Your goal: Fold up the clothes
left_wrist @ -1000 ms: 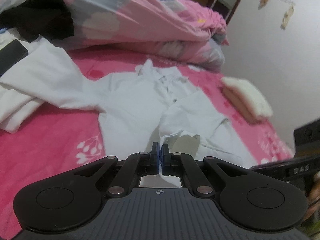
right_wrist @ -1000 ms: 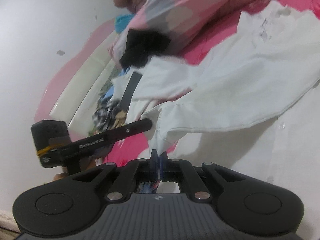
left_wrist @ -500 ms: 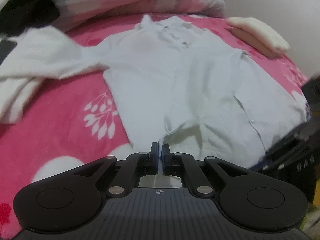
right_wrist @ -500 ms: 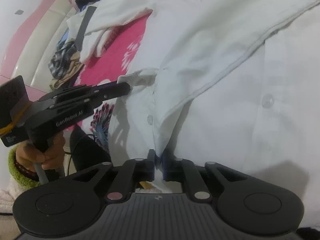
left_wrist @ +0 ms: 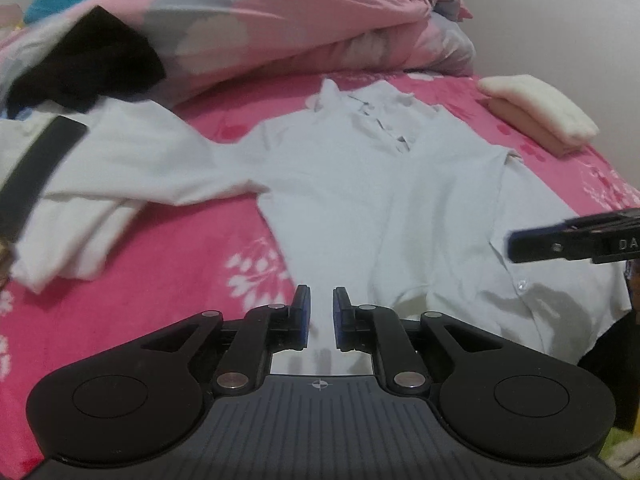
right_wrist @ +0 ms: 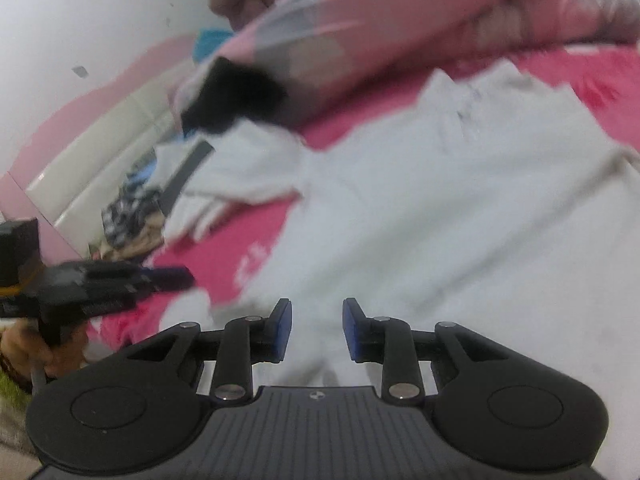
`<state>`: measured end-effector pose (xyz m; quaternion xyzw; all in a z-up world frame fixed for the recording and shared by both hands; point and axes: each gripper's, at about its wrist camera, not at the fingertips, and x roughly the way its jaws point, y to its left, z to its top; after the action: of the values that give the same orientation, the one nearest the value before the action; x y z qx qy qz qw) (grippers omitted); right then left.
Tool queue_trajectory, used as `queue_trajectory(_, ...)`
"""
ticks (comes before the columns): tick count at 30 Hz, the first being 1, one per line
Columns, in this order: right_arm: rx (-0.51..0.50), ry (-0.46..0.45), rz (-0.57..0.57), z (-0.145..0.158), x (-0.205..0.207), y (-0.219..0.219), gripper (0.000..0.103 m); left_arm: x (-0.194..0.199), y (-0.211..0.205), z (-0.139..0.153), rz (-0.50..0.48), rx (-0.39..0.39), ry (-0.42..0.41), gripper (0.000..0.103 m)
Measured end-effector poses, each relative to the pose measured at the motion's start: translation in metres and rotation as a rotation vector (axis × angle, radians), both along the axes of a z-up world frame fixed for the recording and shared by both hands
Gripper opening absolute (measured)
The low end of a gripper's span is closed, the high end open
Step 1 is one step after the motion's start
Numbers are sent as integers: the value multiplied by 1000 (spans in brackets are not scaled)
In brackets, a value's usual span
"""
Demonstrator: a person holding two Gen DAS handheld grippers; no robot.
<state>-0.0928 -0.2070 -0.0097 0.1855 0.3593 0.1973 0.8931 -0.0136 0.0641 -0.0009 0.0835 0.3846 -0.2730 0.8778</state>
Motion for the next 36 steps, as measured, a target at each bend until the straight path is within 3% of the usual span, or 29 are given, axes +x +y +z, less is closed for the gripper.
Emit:
queue_trajectory(3,-30,-55,48,0,7,17,28,0,-3,-3,-20,-22,13,14)
queue_trajectory(8,-87,-84,36,-7,9,31,18,18,-13,-19,71,-20,3,15)
queue_trajectory(12,-110,-68,-5,-24,8,34,17,18,-25,-44,-19,9,94,15)
queue_trajectory(16,-197,-54,-11,-52,7,43,17,1,-35,-48,-66,96,14,16)
queue_trajectory(18,-234,-66,-11,-60,4,48,17,-1,-32,-43,-51,97,-5,16)
queue_trajectory(24,-245,-123,-40,-49,-5,45,17,1,-29,-26,-39,43,-85,23)
queue_trajectory(31,-265,-126,-63,-58,-7,44,18,-15,-50,-56,-122,167,-95,24)
queue_trajectory(36,-343,-141,-46,-65,-9,55,18,-15,-40,-39,-70,150,-122,25)
